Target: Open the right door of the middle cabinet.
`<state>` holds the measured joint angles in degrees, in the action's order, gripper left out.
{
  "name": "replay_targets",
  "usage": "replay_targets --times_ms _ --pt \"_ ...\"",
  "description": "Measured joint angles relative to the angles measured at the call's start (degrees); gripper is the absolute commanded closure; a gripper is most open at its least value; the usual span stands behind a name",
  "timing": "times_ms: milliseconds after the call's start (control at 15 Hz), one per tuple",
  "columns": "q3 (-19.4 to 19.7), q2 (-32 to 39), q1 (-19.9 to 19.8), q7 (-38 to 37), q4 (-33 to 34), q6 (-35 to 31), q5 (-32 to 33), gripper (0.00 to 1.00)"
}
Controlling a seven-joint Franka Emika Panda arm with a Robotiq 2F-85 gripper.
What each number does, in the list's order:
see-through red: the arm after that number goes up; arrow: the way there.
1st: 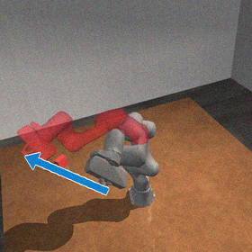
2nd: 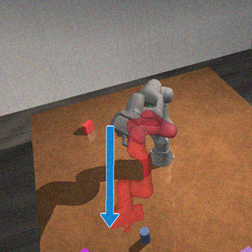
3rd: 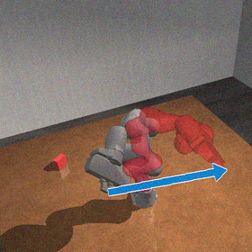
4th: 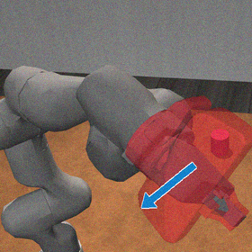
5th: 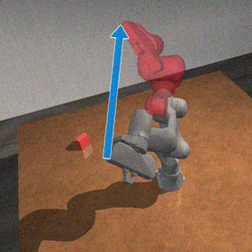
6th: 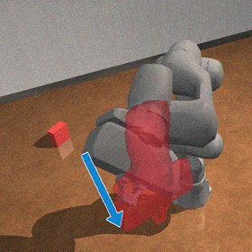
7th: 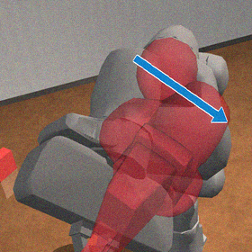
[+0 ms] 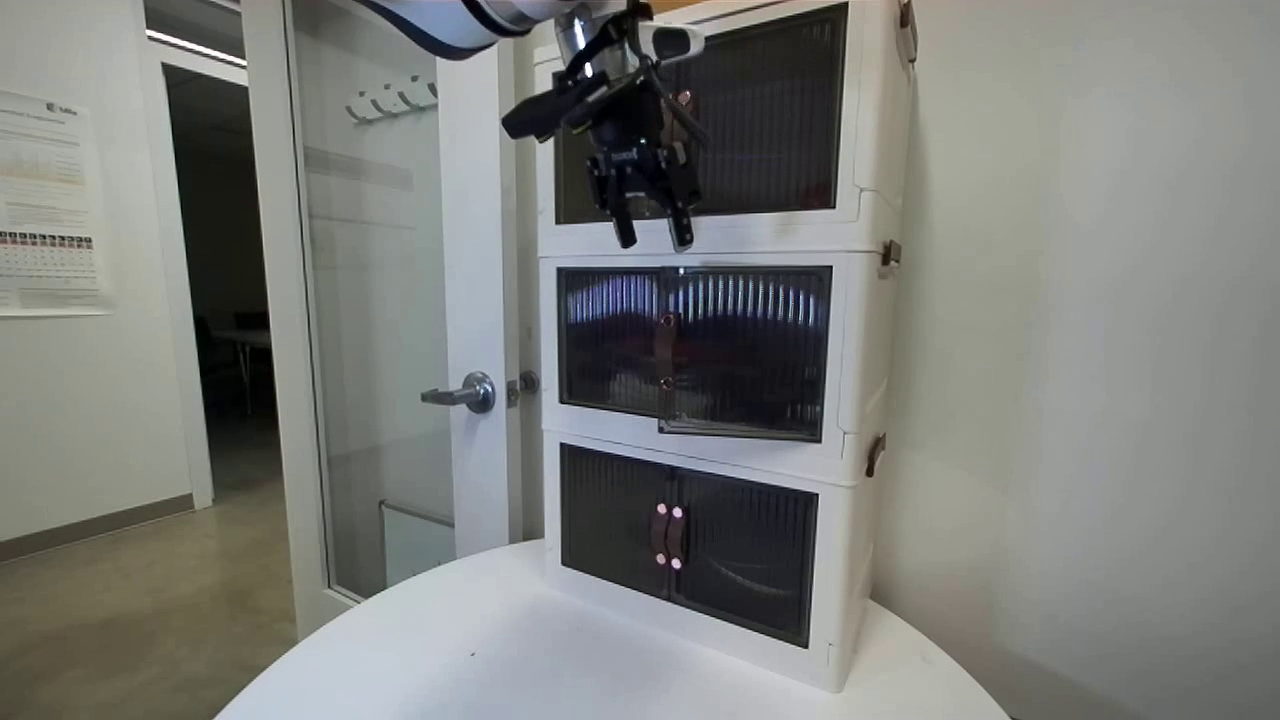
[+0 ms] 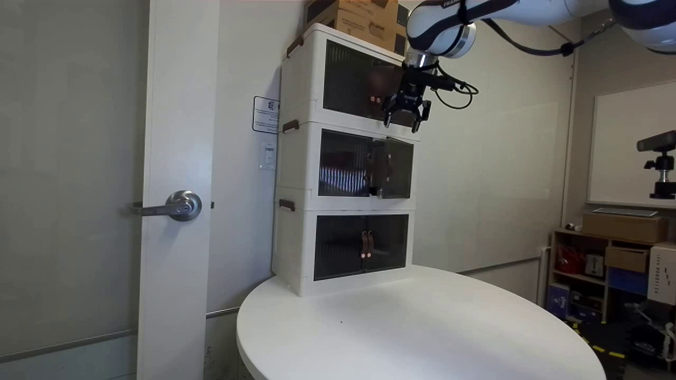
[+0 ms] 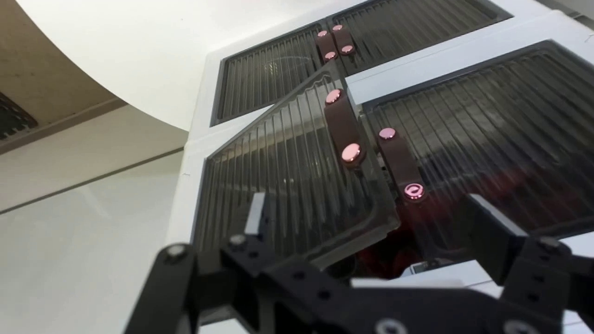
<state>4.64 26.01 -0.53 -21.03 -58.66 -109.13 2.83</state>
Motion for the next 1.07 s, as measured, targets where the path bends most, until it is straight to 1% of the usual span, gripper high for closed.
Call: replay_targets --times_ms 267,467,733,1067 --pt "1.45 5.72 1.83 -8.07 8.12 4.49 3.55 0.00" --pt "2.36 8.88 2.98 -12.77 13.00 5.98 5.15 0.00" --pt "3.52 12.28 3.80 -17.51 16.74 7.14 7.11 0.00" --pt "5.96 16.07 3.56 -21.39 19.33 8.53 8.41 0.00"
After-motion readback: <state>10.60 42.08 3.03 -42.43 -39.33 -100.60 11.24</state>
